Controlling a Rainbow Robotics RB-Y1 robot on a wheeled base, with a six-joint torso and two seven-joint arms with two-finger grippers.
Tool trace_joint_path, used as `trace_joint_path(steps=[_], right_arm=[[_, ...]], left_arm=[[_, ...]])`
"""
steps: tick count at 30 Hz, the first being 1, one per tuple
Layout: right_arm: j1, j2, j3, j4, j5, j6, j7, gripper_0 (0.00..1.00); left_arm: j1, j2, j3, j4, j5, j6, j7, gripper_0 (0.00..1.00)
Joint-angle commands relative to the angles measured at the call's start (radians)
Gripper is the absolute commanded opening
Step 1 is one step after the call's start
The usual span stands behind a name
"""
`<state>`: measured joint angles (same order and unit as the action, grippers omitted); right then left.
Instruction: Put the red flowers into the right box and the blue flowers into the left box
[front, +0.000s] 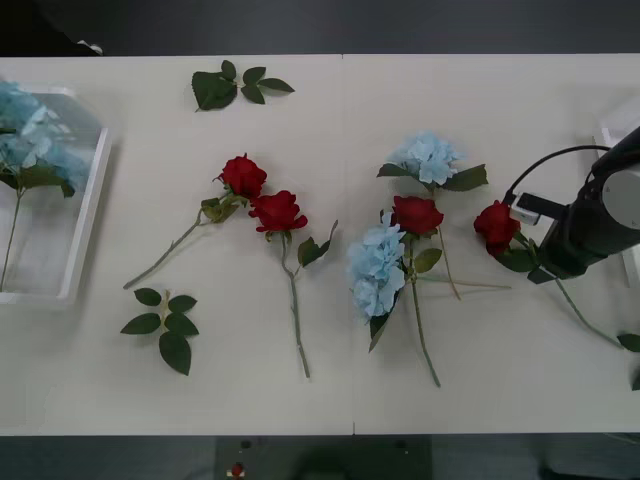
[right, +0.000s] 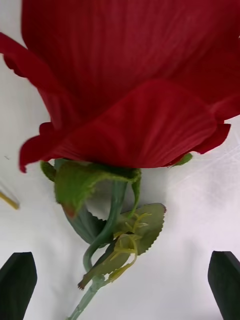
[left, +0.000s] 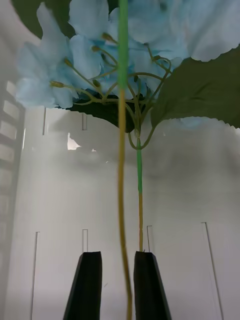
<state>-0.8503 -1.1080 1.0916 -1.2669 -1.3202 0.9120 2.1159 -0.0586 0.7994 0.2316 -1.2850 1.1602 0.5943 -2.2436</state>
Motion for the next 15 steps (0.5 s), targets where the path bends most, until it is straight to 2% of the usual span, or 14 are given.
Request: trace_joint_path(steps=[1, 2, 4, 7, 8, 12, 13, 15], right_arm=[[0.011, -0.001, -0.032, -0.026, 0.042, -0.004, -0.042, 0.97], [0.013, 0.000, -0.032, -0.029, 0.053, -0.004, -0.047, 0.85], [0.017, 0.007, -0.039, -0.031, 0.068, -0.004, -0.051, 0.69], [0.028, 0.017, -0.045, -0.028, 0.095, -0.007, -0.059, 0.58], [0.030, 0.019, -0.045, -0.026, 0.102, -0.007, -0.063, 0.48], [0.033, 0.025, -0.045, -0.026, 0.125, -0.008, -0.074, 0.23], [0.033, 0.027, -0.045, -0.026, 0.124, -0.010, -0.076, 0.21], [0.036, 0.028, -0.045, -0.026, 0.133, -0.013, -0.082, 0.04]], left_arm=[[0.016, 0.020, 0.006, -0.013, 0.029, 0.032, 0.007, 0.36], [0.016, 0.020, 0.011, -0.013, 0.042, 0.044, 0.004, 0.39], [0.016, 0.020, 0.026, -0.014, 0.072, 0.079, -0.001, 0.46], [0.016, 0.020, 0.075, -0.030, 0.131, 0.197, -0.013, 0.63], [0.016, 0.021, 0.100, -0.046, 0.147, 0.259, -0.014, 0.66], [0.011, 0.023, 0.175, -0.131, 0.204, 0.456, -0.024, 0.67], [0.011, 0.023, 0.183, -0.149, 0.213, 0.479, -0.025, 0.68], [-0.001, 0.023, 0.212, -0.227, 0.231, 0.581, -0.028, 0.67]])
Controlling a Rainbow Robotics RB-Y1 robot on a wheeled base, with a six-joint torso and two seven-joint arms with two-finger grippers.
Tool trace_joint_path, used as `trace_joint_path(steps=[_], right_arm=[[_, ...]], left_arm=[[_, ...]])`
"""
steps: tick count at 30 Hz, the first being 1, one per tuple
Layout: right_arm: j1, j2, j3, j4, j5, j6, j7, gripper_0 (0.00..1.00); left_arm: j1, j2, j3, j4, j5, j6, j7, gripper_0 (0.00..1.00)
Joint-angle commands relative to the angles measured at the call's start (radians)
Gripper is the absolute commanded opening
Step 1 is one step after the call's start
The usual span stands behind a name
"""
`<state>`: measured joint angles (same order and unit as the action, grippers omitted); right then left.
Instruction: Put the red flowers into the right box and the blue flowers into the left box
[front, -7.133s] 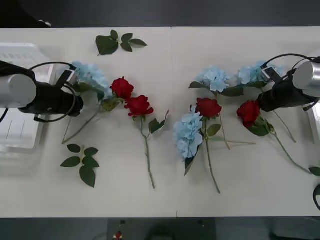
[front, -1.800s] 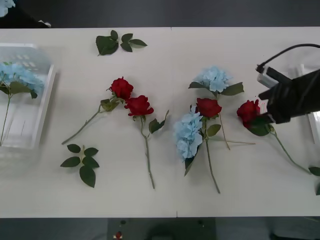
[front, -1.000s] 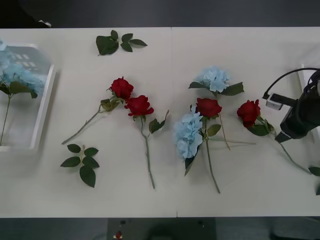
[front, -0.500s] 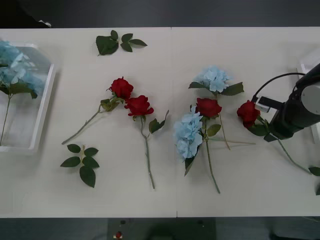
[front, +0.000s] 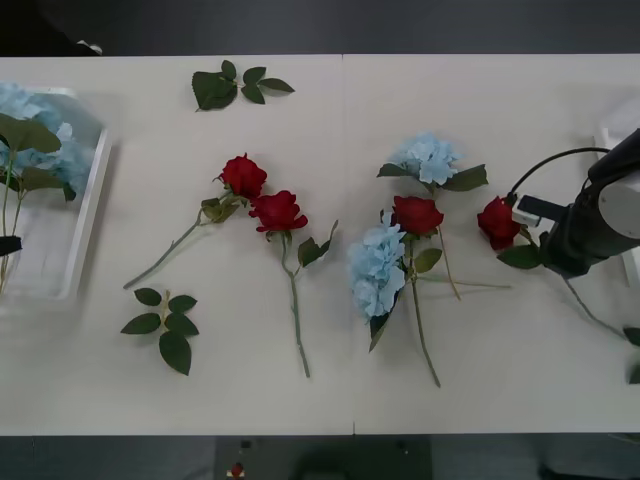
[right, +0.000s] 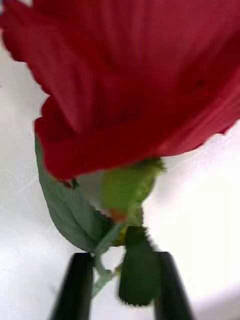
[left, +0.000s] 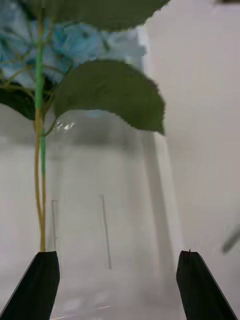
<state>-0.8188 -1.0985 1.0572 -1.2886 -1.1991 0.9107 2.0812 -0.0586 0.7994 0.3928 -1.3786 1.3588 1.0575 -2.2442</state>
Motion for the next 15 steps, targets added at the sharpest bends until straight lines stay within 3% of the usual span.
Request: trace_joint_path(steps=[1, 7, 13, 15], right_arm=[[0.006, 0.019, -0.011, -0.005, 0.015, -0.010, -0.050, 0.00], [0.012, 0.019, -0.011, -0.005, 0.032, -0.030, -0.058, 0.00], [0.013, 0.017, -0.017, -0.008, 0.026, -0.029, -0.064, 0.00], [0.013, 0.009, -0.028, -0.015, 0.019, -0.024, -0.067, 0.00]], left_arm=[[-0.012, 0.023, 0.060, -0.168, 0.043, 0.162, -0.028, 0.67], [-0.116, 0.030, -0.005, -0.307, 0.062, 0.297, -0.012, 0.70], [-0.290, 0.058, -0.284, -0.393, -0.067, 0.279, 0.133, 0.92], [-0.337, 0.057, -0.374, -0.393, -0.122, 0.254, 0.186, 0.94]])
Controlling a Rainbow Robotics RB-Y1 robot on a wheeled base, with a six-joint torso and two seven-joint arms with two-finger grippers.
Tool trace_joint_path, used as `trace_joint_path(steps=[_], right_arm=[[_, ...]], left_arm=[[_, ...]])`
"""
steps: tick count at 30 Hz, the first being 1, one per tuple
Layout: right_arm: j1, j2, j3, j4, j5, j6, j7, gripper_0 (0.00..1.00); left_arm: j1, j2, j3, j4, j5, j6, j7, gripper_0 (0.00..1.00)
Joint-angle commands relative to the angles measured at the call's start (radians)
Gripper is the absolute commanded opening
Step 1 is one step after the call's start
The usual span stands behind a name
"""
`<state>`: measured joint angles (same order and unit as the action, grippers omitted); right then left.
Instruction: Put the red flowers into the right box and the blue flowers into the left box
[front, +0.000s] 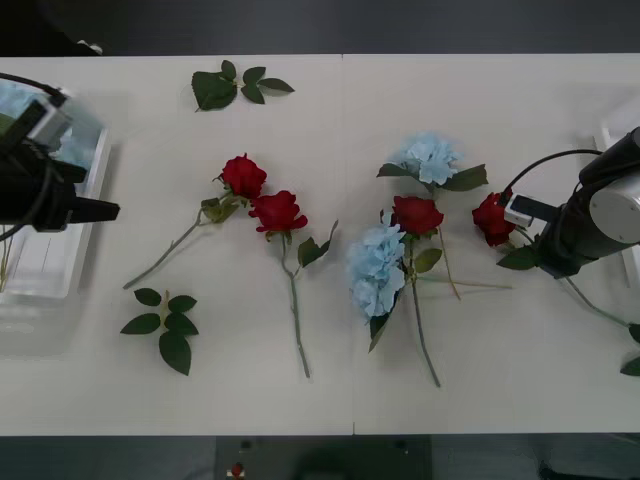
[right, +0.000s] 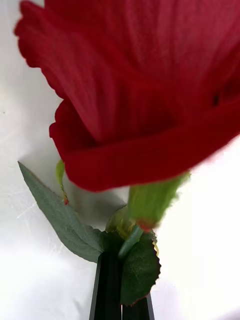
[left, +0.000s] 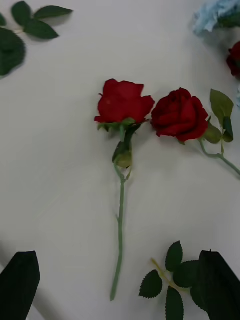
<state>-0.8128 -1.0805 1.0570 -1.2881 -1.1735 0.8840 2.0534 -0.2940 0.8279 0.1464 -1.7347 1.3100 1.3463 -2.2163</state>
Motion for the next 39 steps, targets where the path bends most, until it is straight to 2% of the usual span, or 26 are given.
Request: trace_joint_path(steps=[1, 6, 10, 16, 21, 25, 31, 33, 37, 39], right_arm=[[0.007, -0.021, -0.040, -0.025, -0.021, 0.007, -0.039, 0.00], [0.004, -0.107, -0.120, -0.100, -0.138, 0.049, -0.041, 0.00], [0.003, -0.171, -0.210, -0.139, -0.219, 0.130, -0.038, 0.00], [0.003, -0.256, -0.339, -0.092, -0.284, 0.219, -0.041, 0.00], [-0.002, -0.299, -0.419, 0.067, -0.273, 0.224, -0.039, 0.00], [-0.019, -0.294, -0.459, 0.216, -0.249, 0.216, -0.038, 0.00], [-0.040, -0.234, -0.460, 0.426, -0.110, 0.119, -0.033, 0.00], [-0.042, -0.194, -0.460, 0.503, -0.049, 0.044, -0.035, 0.00], [-0.042, -0.118, -0.483, 0.587, 0.081, -0.043, -0.047, 0.00], [-0.042, -0.082, -0.500, 0.621, 0.130, -0.083, -0.053, 0.00]], left_arm=[[-0.125, 0.030, -0.188, -0.036, -0.115, -0.065, 0.195, 0.94], [-0.208, 0.017, -0.416, -0.014, -0.304, -0.187, 0.356, 0.95], [-0.240, -0.029, -0.501, 0.041, -0.406, -0.239, 0.409, 0.95], [-0.286, -0.124, -0.542, 0.192, -0.512, -0.302, 0.405, 0.95], [-0.298, -0.196, -0.542, 0.290, -0.594, -0.363, 0.400, 0.95], [-0.298, -0.230, -0.542, 0.333, -0.646, -0.388, 0.400, 0.95], [-0.298, -0.248, -0.550, 0.360, -0.679, -0.391, 0.400, 0.93], [-0.298, -0.250, -0.568, 0.365, -0.690, -0.394, 0.402, 0.83], [-0.298, -0.248, -0.596, 0.385, -0.699, -0.423, 0.403, 0.75], [-0.298, -0.250, -0.611, 0.396, -0.701, -0.441, 0.406, 0.74]])
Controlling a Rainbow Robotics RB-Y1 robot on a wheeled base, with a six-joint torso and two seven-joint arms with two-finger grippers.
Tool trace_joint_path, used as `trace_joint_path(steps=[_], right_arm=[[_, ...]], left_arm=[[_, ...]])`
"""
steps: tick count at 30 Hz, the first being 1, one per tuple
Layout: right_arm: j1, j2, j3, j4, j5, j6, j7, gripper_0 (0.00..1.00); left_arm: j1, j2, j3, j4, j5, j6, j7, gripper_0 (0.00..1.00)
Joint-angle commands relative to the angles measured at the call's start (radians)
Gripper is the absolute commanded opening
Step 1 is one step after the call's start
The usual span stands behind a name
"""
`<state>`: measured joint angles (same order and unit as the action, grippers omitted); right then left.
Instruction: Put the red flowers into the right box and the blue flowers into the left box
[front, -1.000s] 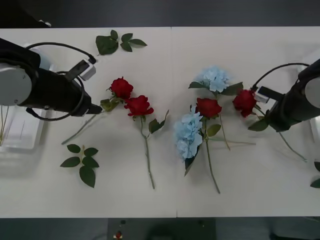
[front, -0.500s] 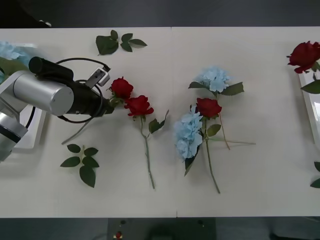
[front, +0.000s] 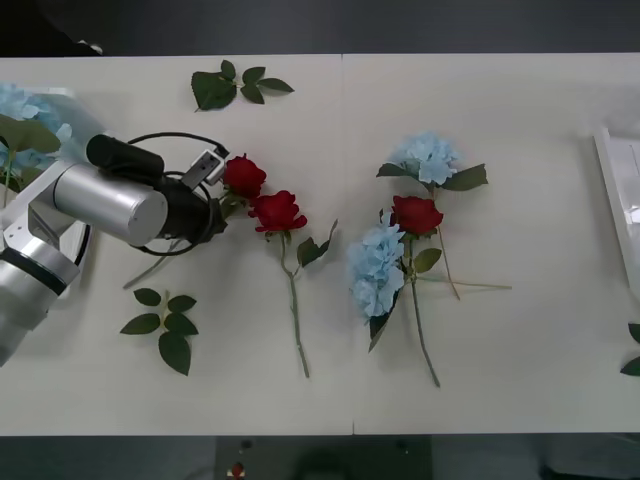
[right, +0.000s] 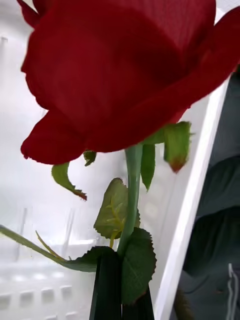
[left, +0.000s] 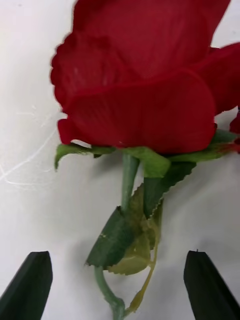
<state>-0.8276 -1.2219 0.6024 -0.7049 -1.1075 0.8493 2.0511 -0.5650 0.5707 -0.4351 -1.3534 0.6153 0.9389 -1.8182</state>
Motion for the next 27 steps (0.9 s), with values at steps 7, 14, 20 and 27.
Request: trace_joint_path(steps=[7, 14, 20, 27], right_arm=[[-0.030, 0.144, -0.061, 0.140, 0.132, -0.170, -0.065, 0.00], [-0.030, 0.151, -0.061, 0.148, 0.132, -0.182, -0.052, 0.29], [-0.030, 0.151, -0.066, 0.133, 0.020, -0.122, -0.037, 1.00], [-0.050, 0.125, -0.078, 0.002, -0.132, 0.097, -0.052, 1.00]], left_arm=[[-0.026, 0.003, -0.068, 0.056, -0.003, -0.094, 0.013, 0.41], [-0.026, 0.003, -0.066, 0.042, 0.009, -0.094, 0.016, 0.00], [-0.024, 0.031, -0.016, -0.041, 0.104, -0.043, 0.037, 0.00], [0.050, 0.101, 0.142, -0.236, 0.277, 0.058, 0.037, 0.00]])
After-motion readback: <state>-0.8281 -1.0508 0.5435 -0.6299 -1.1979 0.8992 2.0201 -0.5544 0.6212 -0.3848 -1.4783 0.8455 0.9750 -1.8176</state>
